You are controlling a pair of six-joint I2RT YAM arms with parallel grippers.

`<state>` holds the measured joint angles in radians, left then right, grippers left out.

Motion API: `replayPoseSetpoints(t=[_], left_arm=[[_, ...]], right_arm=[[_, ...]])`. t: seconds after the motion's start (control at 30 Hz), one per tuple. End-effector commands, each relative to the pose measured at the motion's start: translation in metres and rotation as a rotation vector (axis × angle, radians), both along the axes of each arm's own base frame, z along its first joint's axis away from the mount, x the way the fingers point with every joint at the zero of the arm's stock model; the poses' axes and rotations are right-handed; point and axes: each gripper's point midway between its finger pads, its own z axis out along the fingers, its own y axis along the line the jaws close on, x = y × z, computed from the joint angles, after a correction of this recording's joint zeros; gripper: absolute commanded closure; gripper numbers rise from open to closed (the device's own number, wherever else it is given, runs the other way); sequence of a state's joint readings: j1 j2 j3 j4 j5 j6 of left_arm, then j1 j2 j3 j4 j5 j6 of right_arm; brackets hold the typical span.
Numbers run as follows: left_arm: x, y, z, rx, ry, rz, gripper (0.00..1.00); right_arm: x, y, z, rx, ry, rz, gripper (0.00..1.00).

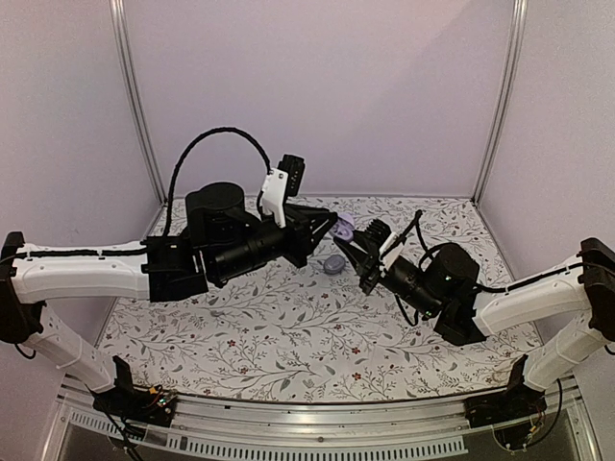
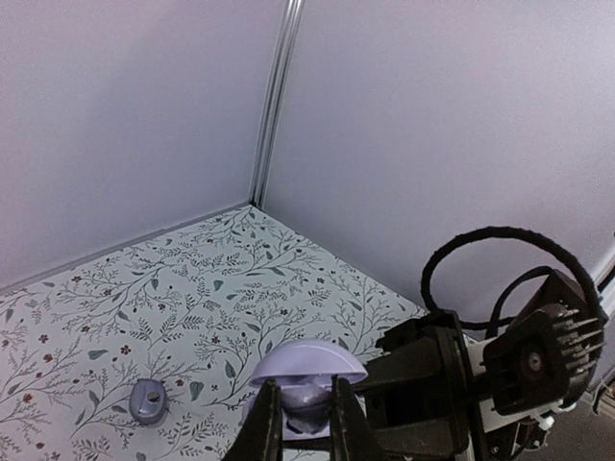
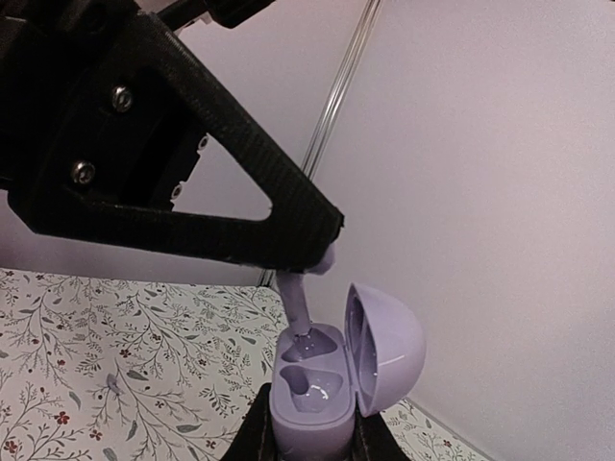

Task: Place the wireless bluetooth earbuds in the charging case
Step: Insert the left earbud into the left side groove of the charging case.

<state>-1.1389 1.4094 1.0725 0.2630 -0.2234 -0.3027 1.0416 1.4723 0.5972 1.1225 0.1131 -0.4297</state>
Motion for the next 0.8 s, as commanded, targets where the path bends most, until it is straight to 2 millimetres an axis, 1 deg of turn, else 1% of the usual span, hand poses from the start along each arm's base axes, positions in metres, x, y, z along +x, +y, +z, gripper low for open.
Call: replayPoseSetpoints(t=[0.0, 0.5, 0.6, 0.77], left_arm=[[0.000, -0.003, 0.004, 0.005, -0.009, 0.010, 0.92], [0.003, -0.008, -0.012, 0.041, 0.019, 0.015, 0.92], [0.003, -0.009, -0.013, 0.037, 0.025, 0.016, 0.92], [0.006, -0.010, -0.019, 0.056, 0.038, 0.028, 0.92]], right_arm=[[-0.005, 0.006, 0.013, 0.036, -0.010, 0.025, 1.00], [-0.004, 0.004, 0.017, 0.051, -0.009, 0.019, 1.00], [-0.002, 0.002, 0.019, 0.061, -0.009, 0.004, 1.00], [0.001, 0.000, 0.021, 0.079, -0.002, -0.017, 1.00]])
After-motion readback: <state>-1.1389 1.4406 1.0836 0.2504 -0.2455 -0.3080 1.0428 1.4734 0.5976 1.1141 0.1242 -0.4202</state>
